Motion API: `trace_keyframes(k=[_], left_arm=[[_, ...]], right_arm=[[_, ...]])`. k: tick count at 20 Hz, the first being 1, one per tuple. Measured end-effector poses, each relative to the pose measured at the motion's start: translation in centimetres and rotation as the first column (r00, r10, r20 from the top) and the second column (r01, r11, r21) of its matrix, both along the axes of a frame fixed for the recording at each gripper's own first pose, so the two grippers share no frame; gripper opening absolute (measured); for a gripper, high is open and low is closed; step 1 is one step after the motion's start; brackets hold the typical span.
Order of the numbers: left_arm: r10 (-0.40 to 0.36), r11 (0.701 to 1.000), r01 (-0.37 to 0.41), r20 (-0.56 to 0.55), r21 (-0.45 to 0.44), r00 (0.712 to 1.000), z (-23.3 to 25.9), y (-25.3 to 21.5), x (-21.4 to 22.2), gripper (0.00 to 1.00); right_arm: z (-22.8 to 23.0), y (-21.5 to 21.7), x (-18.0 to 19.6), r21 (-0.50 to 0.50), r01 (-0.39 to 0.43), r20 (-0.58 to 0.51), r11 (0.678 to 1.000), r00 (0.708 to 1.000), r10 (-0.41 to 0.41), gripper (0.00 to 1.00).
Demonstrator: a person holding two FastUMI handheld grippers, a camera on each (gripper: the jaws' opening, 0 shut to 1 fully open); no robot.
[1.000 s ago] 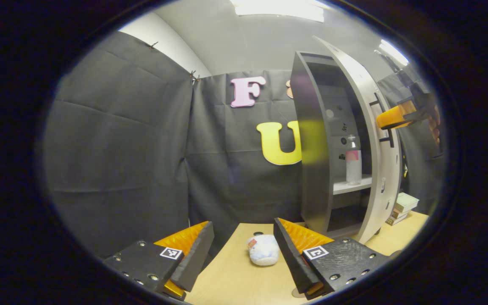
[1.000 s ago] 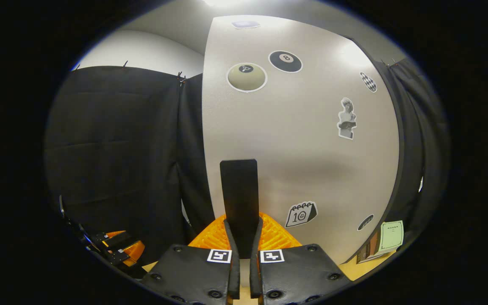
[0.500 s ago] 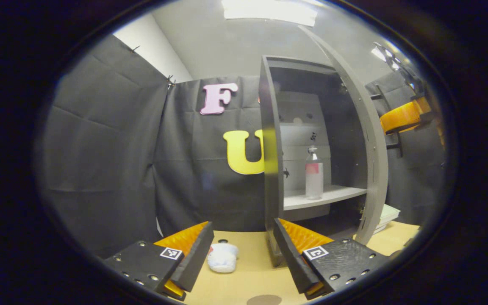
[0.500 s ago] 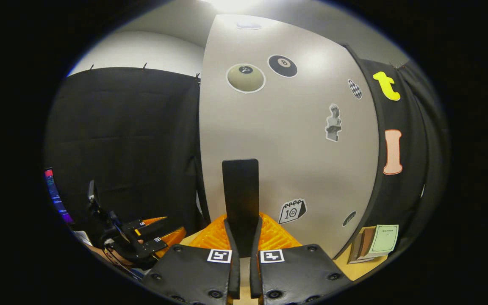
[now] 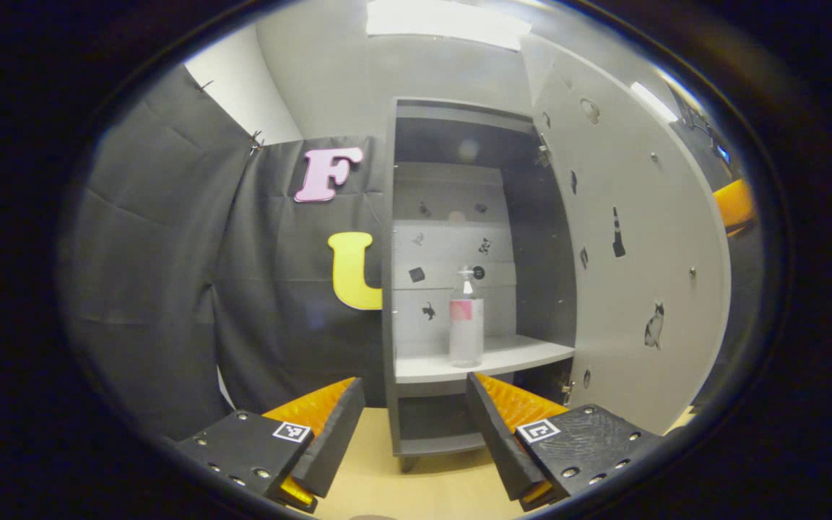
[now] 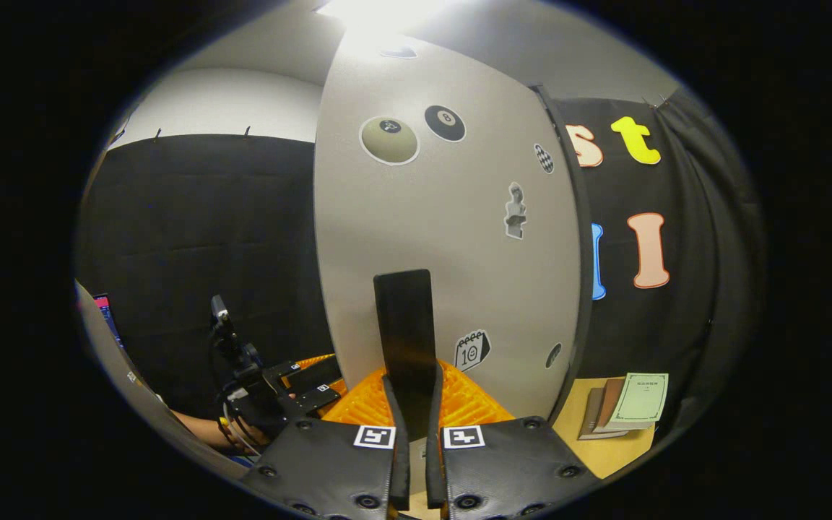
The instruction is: Open the cabinet door with the right hand, grasp the bottle in the cabinet with the left hand and place it on the coaster, then close the cabinet door with the right hand.
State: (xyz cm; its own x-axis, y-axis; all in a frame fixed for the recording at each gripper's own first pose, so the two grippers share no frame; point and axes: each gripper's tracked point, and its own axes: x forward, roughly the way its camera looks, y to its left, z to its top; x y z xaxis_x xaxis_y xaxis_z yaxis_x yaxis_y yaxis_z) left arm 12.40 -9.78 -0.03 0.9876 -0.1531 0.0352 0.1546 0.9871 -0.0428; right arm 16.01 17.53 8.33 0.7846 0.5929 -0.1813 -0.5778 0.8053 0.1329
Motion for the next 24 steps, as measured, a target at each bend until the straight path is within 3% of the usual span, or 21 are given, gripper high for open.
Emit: trace_keyframes(k=[8,14,19,22,23,24], left_arm=[[-0.034,0.999,0.034,0.007,-0.009,0.999,0.3,-6.8,-0.4,0.87],[0.016,1.0,-0.016,0.005,-0.008,1.0,0.4,-9.1,-1.0,0.87],[0.064,0.997,-0.064,0.013,0.036,0.998,1.1,-11.1,-2.1,0.86],[0.078,0.996,-0.078,0.005,0.054,0.997,1.4,-12.0,-2.2,0.88],[0.082,0.995,-0.082,0.005,0.064,0.997,1.7,-12.3,-2.4,0.88],[0.083,0.994,-0.084,0.01,0.074,0.996,2.1,-12.3,-2.4,0.88]], right_arm=[[0.0,-3.5,-0.3,-0.04,0.009,0.02,0.999,1.0,-0.008,0.1],[0.2,-8.3,0.1,-0.048,0.056,0.068,0.997,0.996,-0.052,0.1],[0.0,-13.3,1.3,-0.045,0.151,0.108,0.988,0.983,-0.145,0.1],[-0.2,-12.6,1.2,0.014,0.095,0.092,0.995,0.991,-0.096,0.1],[-0.1,-12.5,0.9,0.006,0.076,0.101,0.997,0.992,-0.076,0.14],[0.0,-13.0,0.2,-0.012,0.065,0.114,0.998,0.991,-0.063,0.12]])
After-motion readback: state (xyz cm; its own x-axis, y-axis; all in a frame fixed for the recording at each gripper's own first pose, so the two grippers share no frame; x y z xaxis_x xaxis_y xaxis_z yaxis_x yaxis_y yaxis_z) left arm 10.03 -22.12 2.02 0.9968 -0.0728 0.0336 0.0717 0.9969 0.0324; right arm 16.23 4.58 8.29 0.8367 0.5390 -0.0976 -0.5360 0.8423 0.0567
